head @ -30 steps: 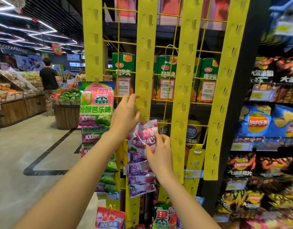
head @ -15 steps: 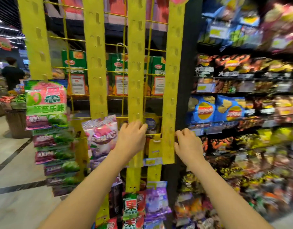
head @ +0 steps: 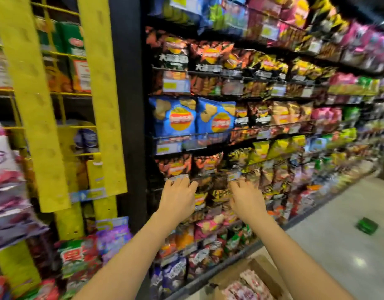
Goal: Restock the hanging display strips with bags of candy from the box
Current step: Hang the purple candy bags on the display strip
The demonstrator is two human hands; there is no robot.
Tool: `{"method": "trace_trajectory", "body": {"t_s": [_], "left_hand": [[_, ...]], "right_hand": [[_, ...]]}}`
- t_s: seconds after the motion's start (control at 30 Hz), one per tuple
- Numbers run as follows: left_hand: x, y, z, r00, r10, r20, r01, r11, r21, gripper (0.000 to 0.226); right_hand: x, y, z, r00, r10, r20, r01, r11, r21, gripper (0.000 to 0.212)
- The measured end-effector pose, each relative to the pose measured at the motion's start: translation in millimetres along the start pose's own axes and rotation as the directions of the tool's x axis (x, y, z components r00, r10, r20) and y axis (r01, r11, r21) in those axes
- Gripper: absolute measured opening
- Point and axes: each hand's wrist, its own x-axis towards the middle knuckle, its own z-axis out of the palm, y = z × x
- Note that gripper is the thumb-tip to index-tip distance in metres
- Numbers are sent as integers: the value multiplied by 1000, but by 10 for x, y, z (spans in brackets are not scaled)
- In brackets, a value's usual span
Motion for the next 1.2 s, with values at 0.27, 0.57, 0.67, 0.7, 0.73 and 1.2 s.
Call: {"method": "trace_trajectory", "body": {"t_s": [0.27, 0.57, 0.67, 0.7, 0.73, 1.2], "left_hand": [[267, 1195, 571, 979, -26, 202, 40, 997, -63, 37], [429, 1961, 1257, 914, 12, 406, 31, 995, -99, 39], [517, 2117, 1515, 881, 18, 473, 43, 992, -119, 39], [552, 2164, 1595, 870, 22, 493, 46, 991, -126, 40], [588, 2211, 1678, 860, 24, 510, 51, 990, -133, 40], [1243, 2599, 2822, 716, 34, 698, 122, 978, -172, 44]], "right_hand": [[-332, 1184, 511, 978, 23, 209, -24, 1000, 1, 42], [-563, 1916, 1317, 902, 56, 429, -91, 994, 63, 44], [-573, 2094, 1555, 871, 71, 487, -112, 992, 54, 45], [-575, 2155, 1638, 863, 78, 499, -118, 992, 49, 45], [-574, 2219, 1726, 854, 85, 514, -125, 991, 43, 45], [-45, 2785, 2875, 727, 54, 685, -115, 992, 44, 54]]}}
